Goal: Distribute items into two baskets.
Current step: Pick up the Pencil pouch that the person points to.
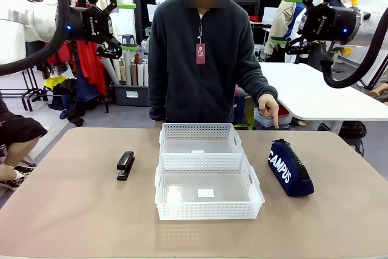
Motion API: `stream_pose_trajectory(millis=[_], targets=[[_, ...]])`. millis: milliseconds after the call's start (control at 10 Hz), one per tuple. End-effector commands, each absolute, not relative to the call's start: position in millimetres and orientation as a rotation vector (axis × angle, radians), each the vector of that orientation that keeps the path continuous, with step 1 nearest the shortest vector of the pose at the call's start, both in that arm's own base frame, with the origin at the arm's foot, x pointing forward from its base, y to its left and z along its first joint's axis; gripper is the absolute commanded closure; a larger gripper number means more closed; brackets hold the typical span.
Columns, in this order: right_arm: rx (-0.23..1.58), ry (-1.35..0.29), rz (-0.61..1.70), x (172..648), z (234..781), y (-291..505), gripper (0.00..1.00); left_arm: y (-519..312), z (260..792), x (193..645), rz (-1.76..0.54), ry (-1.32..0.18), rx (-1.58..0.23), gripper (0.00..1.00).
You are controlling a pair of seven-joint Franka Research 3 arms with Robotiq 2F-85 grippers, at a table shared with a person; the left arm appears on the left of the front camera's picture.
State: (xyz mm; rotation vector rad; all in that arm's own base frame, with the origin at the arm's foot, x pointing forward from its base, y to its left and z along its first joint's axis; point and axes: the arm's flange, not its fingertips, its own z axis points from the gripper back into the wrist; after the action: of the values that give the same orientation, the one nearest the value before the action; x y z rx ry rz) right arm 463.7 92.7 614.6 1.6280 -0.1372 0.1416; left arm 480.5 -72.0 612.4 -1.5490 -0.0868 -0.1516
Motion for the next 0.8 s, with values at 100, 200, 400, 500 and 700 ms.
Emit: stream_pose_trajectory(millis=[100,200,400,500,700], targets=[[1.522,-0.157,0.143,455,626,102,0.00,-71,613,480,-0.155,-0.090,-1.550,0.00],[1.491,-0.130,0.135,455,638,100,0.00,-71,613,480,-0.155,-0.090,-1.550,0.00],[1.358,-0.157,0.094,450,641,110,0.00,-71,613,480,-0.155,-0.090,-1.550,0.00],[1.253,-0.182,0.086,448,649,112,0.00,-71,613,480,-0.155,-0.090,-1.550,0.00],[1.078,-0.216,0.041,443,655,118,0.00,-71,613,480,-0.155,-0.090,-1.550,0.00]])
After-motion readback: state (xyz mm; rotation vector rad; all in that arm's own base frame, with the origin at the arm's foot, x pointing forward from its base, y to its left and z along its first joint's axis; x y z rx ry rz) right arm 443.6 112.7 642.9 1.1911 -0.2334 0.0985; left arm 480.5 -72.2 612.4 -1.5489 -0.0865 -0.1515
